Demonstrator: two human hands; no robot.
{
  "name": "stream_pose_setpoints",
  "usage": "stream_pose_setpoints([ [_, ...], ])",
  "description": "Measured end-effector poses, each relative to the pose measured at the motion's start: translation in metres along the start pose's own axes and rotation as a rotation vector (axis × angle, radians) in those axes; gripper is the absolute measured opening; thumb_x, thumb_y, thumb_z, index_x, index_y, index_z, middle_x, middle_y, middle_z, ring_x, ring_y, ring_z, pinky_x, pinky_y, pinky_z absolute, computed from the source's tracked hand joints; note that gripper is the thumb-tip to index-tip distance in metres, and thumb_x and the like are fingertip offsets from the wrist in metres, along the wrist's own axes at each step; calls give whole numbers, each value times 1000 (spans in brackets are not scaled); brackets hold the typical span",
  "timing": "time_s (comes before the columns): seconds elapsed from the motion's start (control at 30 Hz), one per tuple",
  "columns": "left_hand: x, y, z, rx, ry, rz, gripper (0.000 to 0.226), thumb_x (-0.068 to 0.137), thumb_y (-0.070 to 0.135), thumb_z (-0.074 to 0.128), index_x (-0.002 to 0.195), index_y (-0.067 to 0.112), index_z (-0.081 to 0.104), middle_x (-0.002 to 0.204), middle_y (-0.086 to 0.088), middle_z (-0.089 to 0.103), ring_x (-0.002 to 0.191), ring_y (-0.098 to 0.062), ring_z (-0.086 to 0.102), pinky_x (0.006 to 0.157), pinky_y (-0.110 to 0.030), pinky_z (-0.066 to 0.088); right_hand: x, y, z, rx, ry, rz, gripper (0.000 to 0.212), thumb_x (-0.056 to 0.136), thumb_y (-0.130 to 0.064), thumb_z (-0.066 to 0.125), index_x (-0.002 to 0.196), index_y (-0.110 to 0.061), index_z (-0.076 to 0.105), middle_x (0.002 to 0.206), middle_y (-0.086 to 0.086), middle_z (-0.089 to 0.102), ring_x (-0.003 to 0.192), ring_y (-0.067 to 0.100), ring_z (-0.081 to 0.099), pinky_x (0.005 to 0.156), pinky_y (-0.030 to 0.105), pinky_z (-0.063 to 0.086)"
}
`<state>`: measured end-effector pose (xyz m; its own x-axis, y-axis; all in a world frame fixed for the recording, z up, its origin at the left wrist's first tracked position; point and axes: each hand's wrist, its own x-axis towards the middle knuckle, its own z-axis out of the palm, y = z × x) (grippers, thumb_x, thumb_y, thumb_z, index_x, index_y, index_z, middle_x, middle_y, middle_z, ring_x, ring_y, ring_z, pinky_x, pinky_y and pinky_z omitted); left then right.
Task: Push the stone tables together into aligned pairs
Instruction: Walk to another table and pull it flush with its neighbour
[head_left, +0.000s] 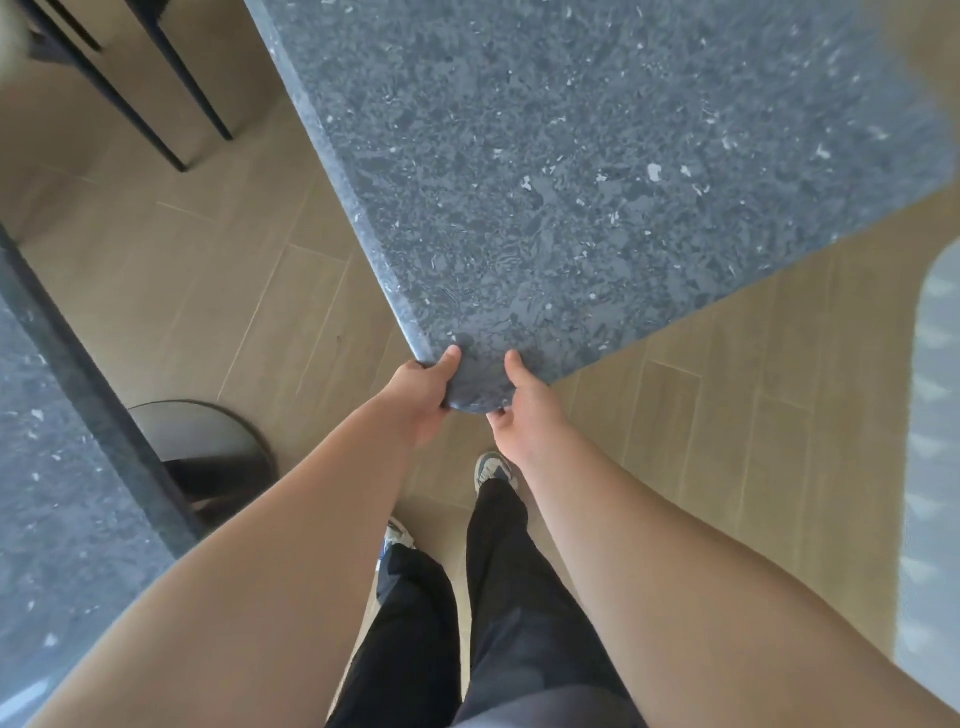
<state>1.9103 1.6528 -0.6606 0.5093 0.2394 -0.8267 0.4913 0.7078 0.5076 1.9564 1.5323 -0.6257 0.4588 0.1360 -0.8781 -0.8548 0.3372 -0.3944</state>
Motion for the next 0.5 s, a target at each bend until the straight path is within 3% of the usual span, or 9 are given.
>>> stream_pose_setpoints([
  [0.17,0,3,1,45,-41,-4,27,96,28,67,114,10,58,108,-5,70,98,-25,70,96,-46,56,-8,2,2,-40,-18,-38,24,93,-26,69,112,-15,59,115,7,73,105,21,71,98,39,56],
  [0.27,-7,7,1,51,-41,-14,30,94,30,68,117,15,56,111,-2,68,100,-24,68,94,-47,57,-15,5,6,-44,-4,-75,33,93,-26,69,121,-14,57,118,7,71,105,22,71,96,39,57],
  [0.4,-7,9,-8,82,-87,-22,32,92,31,70,119,19,57,124,-6,67,108,-28,68,94,-49,57,-17,13,8,-61,17,-116,26,94,-27,67,114,-15,56,115,7,70,104,22,70,96,40,57],
  [0.5,-11,11,-20,112,-48,-38,36,93,31,69,122,13,56,120,-7,66,109,-27,67,96,-46,57,-18,23,12,-67,24,-109,37,94,-28,67,126,-12,55,120,7,70,106,21,70,96,39,57],
])
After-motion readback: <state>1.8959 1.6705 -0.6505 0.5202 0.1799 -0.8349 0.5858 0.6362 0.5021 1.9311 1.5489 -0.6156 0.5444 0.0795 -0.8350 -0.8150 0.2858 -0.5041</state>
